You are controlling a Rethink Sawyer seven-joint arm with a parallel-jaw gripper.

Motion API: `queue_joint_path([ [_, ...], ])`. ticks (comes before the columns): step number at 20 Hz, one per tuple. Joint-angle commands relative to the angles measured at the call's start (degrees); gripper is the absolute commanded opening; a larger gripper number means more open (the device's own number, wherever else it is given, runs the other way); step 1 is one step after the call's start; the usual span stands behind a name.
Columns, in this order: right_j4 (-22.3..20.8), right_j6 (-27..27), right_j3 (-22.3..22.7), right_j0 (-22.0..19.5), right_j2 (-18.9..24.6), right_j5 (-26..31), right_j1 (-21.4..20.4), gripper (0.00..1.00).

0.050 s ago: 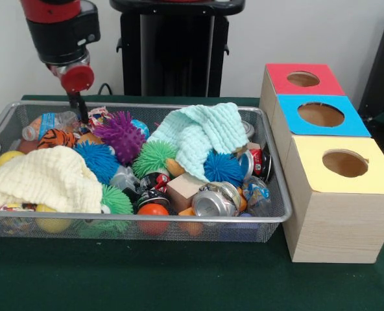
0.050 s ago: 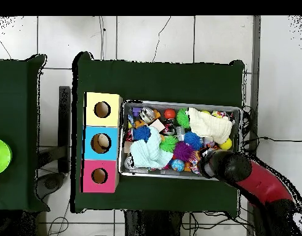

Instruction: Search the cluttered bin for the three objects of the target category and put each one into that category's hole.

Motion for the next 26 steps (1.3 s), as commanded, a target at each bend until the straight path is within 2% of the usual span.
queue_joint_path([
  [1, -3.67, 4.88, 2.82, 3.51, -0.47, -8.02, 2.82, 1.00],
  [4, -10.11, 0.02, 0.63, 3.18, -2.33, -12.63, 3.92, 1.00],
  [7, -11.22, -2.16, 1.49, -1.14, -0.30, -13.97, 5.34, 1.00],
  [11, -10.95, -4.26, 1.26, -5.34, 1.64, -9.07, 4.95, 1.00],
  [18, -10.25, -9.58, 3.16, -11.59, 3.83, 0.94, -2.47, 1.00],
  [22, -8.61, -9.92, 3.59, -11.95, 5.58, 6.63, -6.34, 1.00],
  [26, -7.78, -9.52, 3.48, -12.01, 6.86, 10.25, -8.25, 1.00],
])
